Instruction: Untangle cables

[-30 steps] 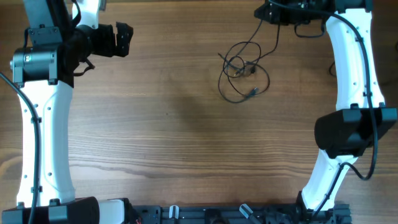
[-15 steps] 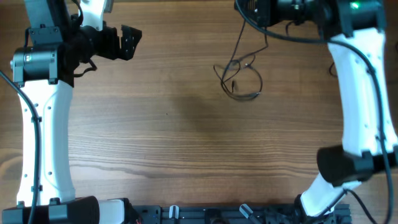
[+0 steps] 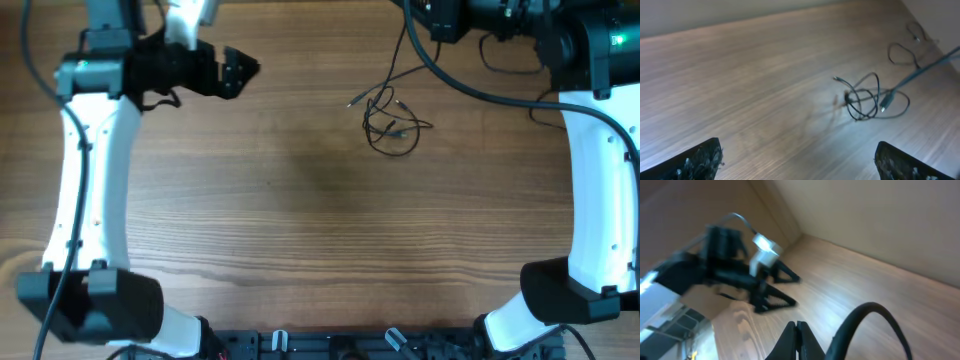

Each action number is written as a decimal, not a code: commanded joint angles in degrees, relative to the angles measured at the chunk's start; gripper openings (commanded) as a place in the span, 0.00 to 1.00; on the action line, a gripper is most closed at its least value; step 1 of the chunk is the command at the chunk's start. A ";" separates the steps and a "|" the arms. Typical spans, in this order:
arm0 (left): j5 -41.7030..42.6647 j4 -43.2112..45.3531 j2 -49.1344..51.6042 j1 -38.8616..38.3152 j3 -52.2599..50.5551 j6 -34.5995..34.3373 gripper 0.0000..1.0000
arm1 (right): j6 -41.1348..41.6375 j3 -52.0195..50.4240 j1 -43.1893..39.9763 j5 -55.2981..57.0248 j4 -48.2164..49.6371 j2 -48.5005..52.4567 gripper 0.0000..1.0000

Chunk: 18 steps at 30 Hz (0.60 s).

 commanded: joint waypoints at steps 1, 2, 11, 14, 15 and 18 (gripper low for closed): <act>2.12 0.20 2.32 -3.61 -0.15 2.51 1.00 | 2.84 0.72 0.02 -5.90 2.73 -0.63 0.05; 2.10 0.17 2.54 -4.33 -0.15 3.32 1.00 | 2.89 0.72 0.02 -7.34 3.52 -0.63 0.05; 1.90 0.68 3.48 -5.97 -0.15 3.54 1.00 | 9.31 0.72 1.84 -16.20 13.79 -0.63 0.04; 3.06 0.63 3.52 -5.97 -0.15 3.52 1.00 | 12.66 0.72 2.29 -18.10 18.25 -0.63 0.05; 3.52 0.63 3.52 -5.97 -0.15 3.54 1.00 | 13.84 0.72 2.40 -18.84 19.65 -0.63 0.05; 6.60 0.48 3.54 -6.08 -0.50 5.38 1.00 | 16.74 0.72 2.40 -21.14 22.93 -0.63 0.05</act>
